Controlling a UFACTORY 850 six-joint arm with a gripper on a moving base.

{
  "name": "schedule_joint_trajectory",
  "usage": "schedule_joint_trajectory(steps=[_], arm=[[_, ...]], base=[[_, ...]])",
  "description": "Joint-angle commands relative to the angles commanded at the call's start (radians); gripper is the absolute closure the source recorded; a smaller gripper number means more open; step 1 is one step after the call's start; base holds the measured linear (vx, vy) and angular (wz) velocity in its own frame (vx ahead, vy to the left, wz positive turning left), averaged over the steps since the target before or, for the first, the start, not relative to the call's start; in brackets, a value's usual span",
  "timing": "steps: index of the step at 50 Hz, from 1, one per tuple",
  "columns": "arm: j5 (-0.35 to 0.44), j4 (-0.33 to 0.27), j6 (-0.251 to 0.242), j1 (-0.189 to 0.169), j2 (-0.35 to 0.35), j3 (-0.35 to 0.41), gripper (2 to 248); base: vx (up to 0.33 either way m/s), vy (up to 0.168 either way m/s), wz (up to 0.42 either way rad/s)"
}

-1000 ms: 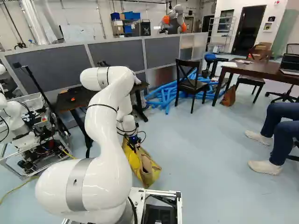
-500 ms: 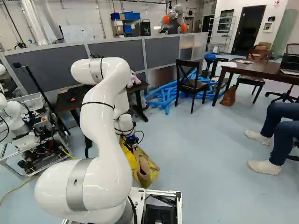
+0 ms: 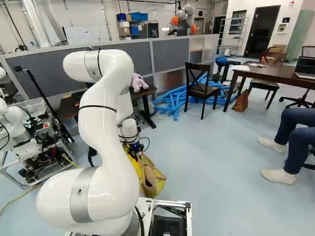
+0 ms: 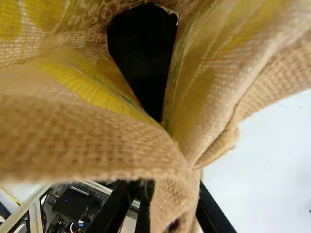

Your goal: Pick up the bag on the ground and place it on the table

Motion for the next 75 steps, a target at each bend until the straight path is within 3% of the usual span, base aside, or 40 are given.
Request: schedule_joint_trajectory(steps=[35, 75], arm=[[-0.035, 0.0, 0.0, -0.003, 0.155, 0.097, 229], [-0.188, 0.0, 0.0, -0.071, 0.322, 0.149, 229]], base=[[0.0, 0.0, 0.0], [0.0, 0.0, 0.0]])
